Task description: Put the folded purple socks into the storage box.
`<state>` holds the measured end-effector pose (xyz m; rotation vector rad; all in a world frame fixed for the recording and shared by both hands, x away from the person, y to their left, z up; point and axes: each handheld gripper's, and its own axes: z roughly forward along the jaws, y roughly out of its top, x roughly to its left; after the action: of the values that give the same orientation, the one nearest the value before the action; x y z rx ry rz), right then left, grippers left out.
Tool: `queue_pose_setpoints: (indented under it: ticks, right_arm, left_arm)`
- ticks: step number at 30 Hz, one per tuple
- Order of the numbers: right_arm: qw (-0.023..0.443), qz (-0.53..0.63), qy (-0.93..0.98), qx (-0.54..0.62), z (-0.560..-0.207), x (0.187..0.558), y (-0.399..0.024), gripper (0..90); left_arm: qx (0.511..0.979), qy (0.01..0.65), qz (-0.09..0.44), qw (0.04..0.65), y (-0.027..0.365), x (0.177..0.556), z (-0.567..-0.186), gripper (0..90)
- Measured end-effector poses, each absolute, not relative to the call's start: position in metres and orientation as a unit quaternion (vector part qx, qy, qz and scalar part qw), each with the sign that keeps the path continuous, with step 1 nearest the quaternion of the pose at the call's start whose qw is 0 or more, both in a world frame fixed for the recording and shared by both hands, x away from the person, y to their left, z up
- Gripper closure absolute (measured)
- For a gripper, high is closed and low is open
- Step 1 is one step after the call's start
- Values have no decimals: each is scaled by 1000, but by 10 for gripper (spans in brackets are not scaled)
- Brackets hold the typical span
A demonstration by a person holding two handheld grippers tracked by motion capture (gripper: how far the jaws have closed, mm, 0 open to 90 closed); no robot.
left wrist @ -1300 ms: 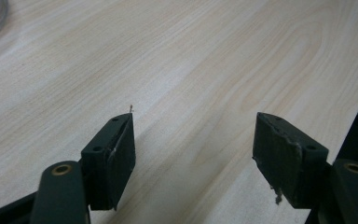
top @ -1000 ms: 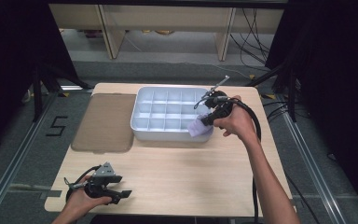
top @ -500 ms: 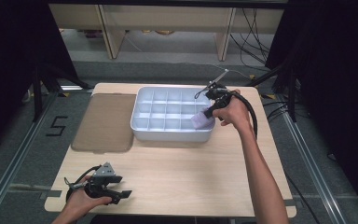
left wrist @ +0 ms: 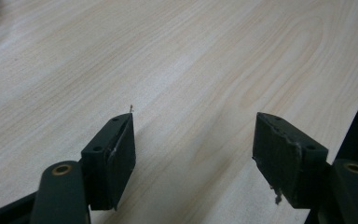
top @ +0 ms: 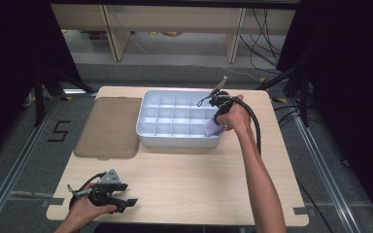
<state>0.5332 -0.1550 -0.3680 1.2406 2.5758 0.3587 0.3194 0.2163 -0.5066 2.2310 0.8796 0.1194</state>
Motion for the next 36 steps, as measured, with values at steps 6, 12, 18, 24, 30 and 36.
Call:
queue_pose_setpoints:
  ticks: [6,12,18,24,30,36]
  right_arm:
    - [139,102,896,408,-377,537,-146,776]
    - [132,81,900,407,-394,541,-144,777]
    - [127,78,904,402,-409,541,-141,776]
    - [130,79,903,402,-410,542,-139,754]
    - [144,122,889,418,-396,541,-148,624]
    - [136,150,888,414,-386,537,-158,774]
  left_arm:
    - [862,348,41,367,214,318,-508,297]
    - [861,352,38,366,214,318,-509,298]
    - [868,343,42,357,215,319,-508,298]
    - [863,350,36,363,213,318,-509,298]
    - [867,342,39,360,214,319,-509,297]
    - [869,340,37,358,213,319,-509,298]
